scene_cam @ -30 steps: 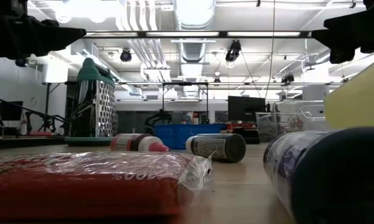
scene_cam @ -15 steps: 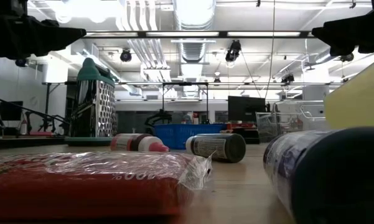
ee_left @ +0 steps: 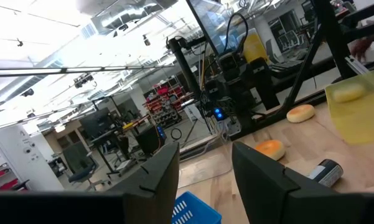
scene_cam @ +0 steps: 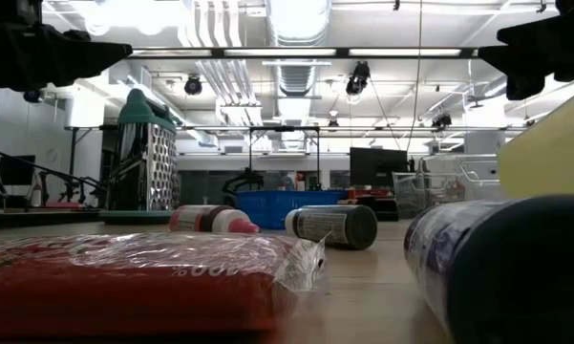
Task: Pick & Place Food Item
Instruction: Put the big black food coloring into the yellow bin
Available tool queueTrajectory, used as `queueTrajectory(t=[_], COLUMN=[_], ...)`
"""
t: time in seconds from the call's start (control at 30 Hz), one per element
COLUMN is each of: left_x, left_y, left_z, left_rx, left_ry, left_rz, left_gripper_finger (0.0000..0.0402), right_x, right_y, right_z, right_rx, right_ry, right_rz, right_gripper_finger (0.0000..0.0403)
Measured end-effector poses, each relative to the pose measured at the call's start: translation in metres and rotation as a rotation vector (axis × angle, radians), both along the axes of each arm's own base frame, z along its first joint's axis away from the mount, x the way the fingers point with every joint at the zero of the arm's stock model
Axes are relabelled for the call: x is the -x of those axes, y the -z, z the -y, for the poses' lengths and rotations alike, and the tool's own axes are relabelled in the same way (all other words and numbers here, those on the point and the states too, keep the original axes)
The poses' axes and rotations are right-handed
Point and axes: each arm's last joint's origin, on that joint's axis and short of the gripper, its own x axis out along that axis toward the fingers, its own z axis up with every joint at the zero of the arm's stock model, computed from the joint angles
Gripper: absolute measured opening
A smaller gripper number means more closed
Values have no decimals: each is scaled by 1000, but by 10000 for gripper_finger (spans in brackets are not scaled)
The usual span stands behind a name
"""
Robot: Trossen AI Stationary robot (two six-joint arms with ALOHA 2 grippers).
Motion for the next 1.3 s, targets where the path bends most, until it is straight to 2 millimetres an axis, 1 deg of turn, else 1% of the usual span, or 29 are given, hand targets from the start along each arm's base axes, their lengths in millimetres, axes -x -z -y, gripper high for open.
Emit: queueTrajectory(t=[0.07,0.3,0.57,0.97,1.1,1.3], left_x=[0,0,0,0,0,0], left_y=[0,0,0,0,0,0], left_z=[0,0,0,0,0,0], left_rx=[0,0,0,0,0,0], left_ry=[0,0,0,0,0,0], left_rz=[0,0,1,0,0,0], left_gripper_finger=[152,152,152,151,151,152], right_x=[0,0,2,1,-2,-12], right_y=[0,-2,-10,-29,-37,-49], right_z=[0,0,1,1,-1,-8], right_rx=[-27,-41,-65,-41,-24,-21], right_ry=[-4,-5,-5,-1,0,-3], right_rz=[2,20,69,72,52,0], right_gripper_finger=[187,187,187,187,187,187])
